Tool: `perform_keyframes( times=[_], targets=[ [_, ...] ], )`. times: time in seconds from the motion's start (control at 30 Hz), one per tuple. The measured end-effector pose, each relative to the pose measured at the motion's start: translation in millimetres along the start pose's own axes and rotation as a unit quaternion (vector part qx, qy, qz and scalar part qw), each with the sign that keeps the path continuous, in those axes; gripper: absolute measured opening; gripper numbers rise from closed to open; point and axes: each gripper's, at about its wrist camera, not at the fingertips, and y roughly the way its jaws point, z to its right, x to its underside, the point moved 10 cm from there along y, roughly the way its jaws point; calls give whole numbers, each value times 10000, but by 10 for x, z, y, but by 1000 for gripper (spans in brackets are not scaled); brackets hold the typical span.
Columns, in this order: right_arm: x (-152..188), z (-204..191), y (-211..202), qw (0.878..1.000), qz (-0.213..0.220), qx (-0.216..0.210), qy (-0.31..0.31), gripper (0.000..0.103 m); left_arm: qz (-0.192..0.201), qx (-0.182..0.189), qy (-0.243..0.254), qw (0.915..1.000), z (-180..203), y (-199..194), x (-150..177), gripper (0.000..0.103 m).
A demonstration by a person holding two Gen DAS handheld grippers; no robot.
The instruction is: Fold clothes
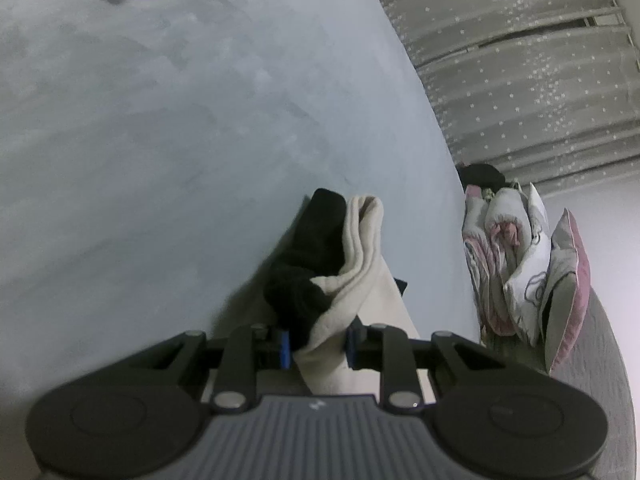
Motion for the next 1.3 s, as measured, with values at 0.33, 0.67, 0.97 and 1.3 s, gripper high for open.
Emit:
perform_keyframes(
  times=[0.33,0.67,0.97,1.3],
  targets=[
    [-33,62,-82,9991,-383,-83,184,37,-310,-85,249,9992,-110,-91,-53,40],
    [-305,-128,-253,9979,387,27,-520,52,524,-515,1045,9918,59,-337,-397,50],
    [-133,-488,-13,9698,720,365,-2303,52,917,-472,1855,9772,363,-230,-514,47],
    [396,-899,617,8598,567,720,-5023,51,782,-273,3153,9454,774,174,-329,25]
  ],
)
